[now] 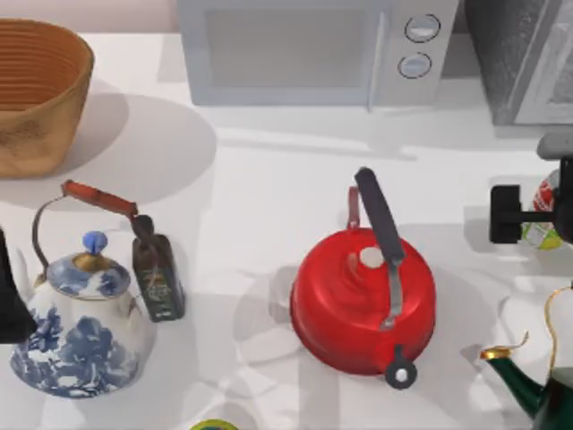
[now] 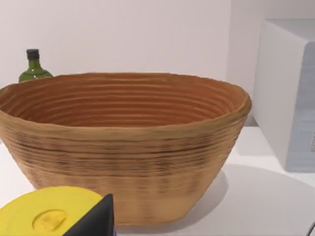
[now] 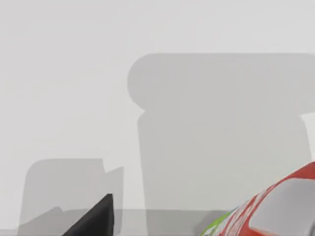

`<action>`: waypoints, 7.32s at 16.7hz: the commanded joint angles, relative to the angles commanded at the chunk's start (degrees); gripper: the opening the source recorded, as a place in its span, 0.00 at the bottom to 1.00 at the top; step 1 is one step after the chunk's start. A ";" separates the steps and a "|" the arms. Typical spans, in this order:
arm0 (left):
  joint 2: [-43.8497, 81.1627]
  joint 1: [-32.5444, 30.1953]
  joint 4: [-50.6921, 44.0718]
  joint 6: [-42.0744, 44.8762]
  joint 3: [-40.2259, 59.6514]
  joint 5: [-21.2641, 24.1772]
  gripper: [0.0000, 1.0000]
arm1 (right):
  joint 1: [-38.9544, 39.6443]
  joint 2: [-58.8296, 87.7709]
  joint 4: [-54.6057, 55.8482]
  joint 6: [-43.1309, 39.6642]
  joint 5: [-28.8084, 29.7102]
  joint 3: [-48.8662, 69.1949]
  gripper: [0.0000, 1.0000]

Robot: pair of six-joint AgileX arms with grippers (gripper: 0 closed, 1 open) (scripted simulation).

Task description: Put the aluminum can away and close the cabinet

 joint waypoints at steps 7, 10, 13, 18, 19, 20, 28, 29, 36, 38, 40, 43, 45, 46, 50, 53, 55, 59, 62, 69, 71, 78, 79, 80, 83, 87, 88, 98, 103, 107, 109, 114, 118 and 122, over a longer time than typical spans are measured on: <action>0.00 0.00 0.00 0.00 0.00 0.00 1.00 | 0.00 0.08 0.08 0.00 0.00 0.01 0.77; 0.00 0.00 0.00 0.00 0.00 0.00 1.00 | 0.00 0.08 0.08 0.00 0.00 0.01 0.55; 0.00 0.00 0.00 0.00 0.00 0.00 1.00 | 0.00 0.08 0.08 0.00 0.00 0.01 0.32; 0.00 0.00 0.00 0.00 0.00 0.00 1.00 | 0.00 0.08 0.08 0.00 0.00 0.01 0.00; 0.00 0.00 0.00 0.00 0.00 0.00 1.00 | 0.00 0.08 0.08 0.00 0.00 0.01 0.00; 0.00 0.00 0.00 0.00 0.00 0.00 1.00 | 0.00 0.08 0.08 0.00 0.00 0.01 0.00; 0.00 0.00 0.00 0.00 0.00 0.00 1.00 | 0.09 -0.38 -0.81 0.05 -0.02 0.64 0.00; 0.00 0.00 0.00 0.00 0.00 0.00 1.00 | 0.11 -0.88 -2.14 0.04 -0.03 1.55 0.00; 0.00 0.00 0.00 0.00 0.00 0.00 1.00 | 0.01 -10.43 -25.99 -0.09 -0.18 13.52 0.00; 0.00 0.00 0.00 0.00 0.00 0.00 1.00 | -0.05 -13.72 -32.47 -0.15 -0.24 16.99 0.00; 0.00 0.00 0.00 0.00 0.00 0.00 1.00 | -0.12 -16.52 -36.67 -0.22 -0.31 19.47 0.00; 0.00 0.00 0.00 0.00 0.00 0.00 1.00 | -0.14 -17.89 -38.51 -0.27 -0.35 20.71 0.00; 0.00 0.00 0.00 0.00 0.00 0.00 1.00 | -0.14 -17.89 -38.51 -0.27 -0.35 20.71 0.00; 0.00 0.00 0.00 0.00 0.00 0.00 1.00 | -0.03 -17.66 -38.36 -0.16 -0.38 20.59 0.00; 0.00 0.00 0.00 0.00 0.00 0.00 1.00 | -0.20 -20.82 -37.65 -0.80 -0.75 17.17 0.00; 0.00 0.00 0.00 0.00 0.00 0.00 1.00 | -0.83 -29.37 -35.25 -1.63 -1.51 10.64 0.00; 0.00 0.00 0.00 0.00 0.00 0.00 1.00 | -1.46 -38.14 -32.67 -2.17 -2.21 5.51 0.00; 0.00 0.00 0.00 0.00 0.00 0.00 1.00 | -3.05 -61.33 -26.71 -3.31 -3.90 -7.05 0.00; 0.00 0.00 0.00 0.00 0.00 0.00 1.00 | -4.72 -78.43 -22.97 -4.32 -4.94 -18.42 0.00; 0.00 0.00 0.00 0.00 0.00 0.00 1.00 | -7.75 -100.72 -16.97 -6.56 -6.20 -38.38 0.00; 0.00 0.00 0.00 0.00 0.00 0.00 1.00 | -7.84 -101.77 -16.44 -6.67 -6.34 -39.43 0.00; 0.00 0.00 0.00 0.00 0.00 0.00 1.00 | -7.60 -99.96 -16.52 -6.55 -5.94 -37.75 0.00; 0.00 0.00 0.00 0.00 0.00 0.00 1.00 | -7.48 -98.46 -16.51 -6.55 -5.57 -36.08 0.00; 0.00 0.00 0.00 0.00 0.00 0.00 1.00 | -7.29 -96.53 -16.52 -6.54 -5.13 -33.89 0.00; 0.00 0.00 0.00 0.00 0.00 0.00 1.00 | -6.36 -88.44 -16.96 -6.47 -3.48 -24.72 0.00; 0.00 0.00 0.00 0.00 0.00 0.00 1.00 | -4.45 -74.01 -19.22 -6.22 -1.04 -7.82 0.00; 0.00 0.00 0.00 0.00 0.00 0.00 1.00 | -3.90 -70.06 -20.14 -6.13 -0.45 -2.95 0.00; 0.00 0.00 0.00 0.00 0.00 0.00 1.00 | 1.45 -34.44 -34.63 -5.41 3.89 47.13 0.00; 0.00 0.00 0.00 0.00 0.00 0.00 1.00 | 2.70 -26.17 -40.35 -5.54 4.75 59.70 0.00; 0.00 0.00 0.00 0.00 0.00 0.00 1.00 | 2.78 -25.64 -40.77 -5.56 4.80 60.49 0.00; 0.00 0.00 0.00 0.00 0.00 0.00 1.00 | 2.54 -25.82 -40.66 -5.46 4.75 60.29 0.00; 0.00 0.00 0.00 0.00 0.00 0.00 1.00 | 1.81 -19.97 -42.65 -5.74 4.46 66.79 0.00; 0.00 0.00 0.00 0.00 0.00 0.00 1.00 | 0.40 -7.98 -46.70 -6.14 3.69 82.63 0.00; 0.00 0.00 0.00 0.00 0.00 0.00 1.00 | -1.05 5.24 -51.15 -6.11 2.41 103.07 0.00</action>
